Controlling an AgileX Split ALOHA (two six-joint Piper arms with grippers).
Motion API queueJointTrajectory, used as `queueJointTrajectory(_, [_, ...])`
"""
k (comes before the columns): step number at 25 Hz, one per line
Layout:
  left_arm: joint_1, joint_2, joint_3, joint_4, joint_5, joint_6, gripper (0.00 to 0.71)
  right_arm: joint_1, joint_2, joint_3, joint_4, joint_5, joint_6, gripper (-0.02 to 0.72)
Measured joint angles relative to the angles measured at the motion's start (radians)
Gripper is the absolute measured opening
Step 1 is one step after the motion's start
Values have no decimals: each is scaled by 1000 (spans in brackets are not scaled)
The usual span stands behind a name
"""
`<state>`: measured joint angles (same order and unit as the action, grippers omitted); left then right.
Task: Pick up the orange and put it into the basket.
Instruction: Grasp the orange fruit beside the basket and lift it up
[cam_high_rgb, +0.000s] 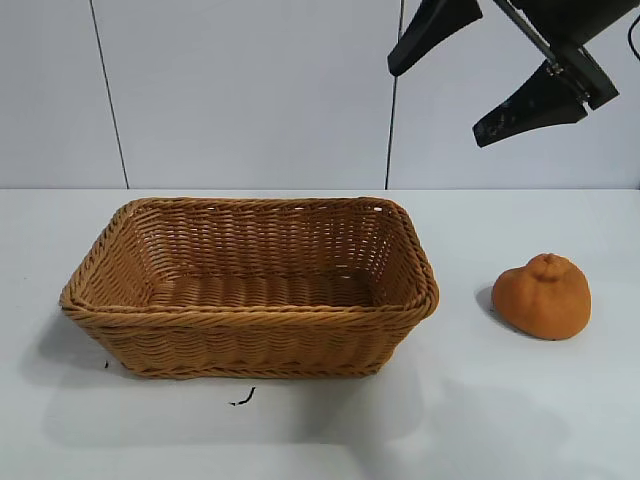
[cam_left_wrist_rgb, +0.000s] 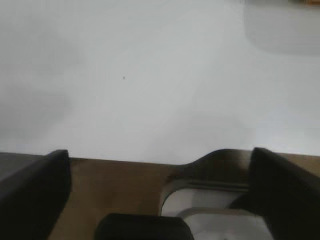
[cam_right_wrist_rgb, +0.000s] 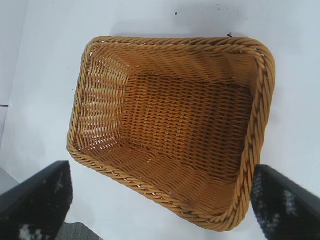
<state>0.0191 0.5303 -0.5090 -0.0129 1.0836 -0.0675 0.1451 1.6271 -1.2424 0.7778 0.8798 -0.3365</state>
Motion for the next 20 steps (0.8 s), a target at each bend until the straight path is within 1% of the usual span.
queueJointTrajectory(6, [0, -224, 6, -4, -21, 0, 692, 0, 0, 0, 0, 0, 0, 696])
queueJointTrajectory(12, [0, -491, 6, -4, -22, 0, 692, 0, 0, 0, 0, 0, 0, 696])
queueJointTrajectory(14, [0, -530, 6, -4, -22, 0, 692, 0, 0, -3, -3, 0, 0, 696])
queueJointTrajectory(16, [0, -534, 6, -4, -22, 0, 692, 0, 0, -19, -23, 9, 0, 696])
queueJointTrajectory(17, [0, -534, 6, -5, -22, 0, 692, 0, 0, -34, -44, 16, 5, 696])
queueJointTrajectory(18, [0, -534, 6, -5, -22, 0, 692, 0, 0, -51, -70, 23, 15, 696])
queueJointTrajectory(20, [0, -534, 6, -5, -22, 0, 692, 0, 0, -101, -153, 35, 61, 696])
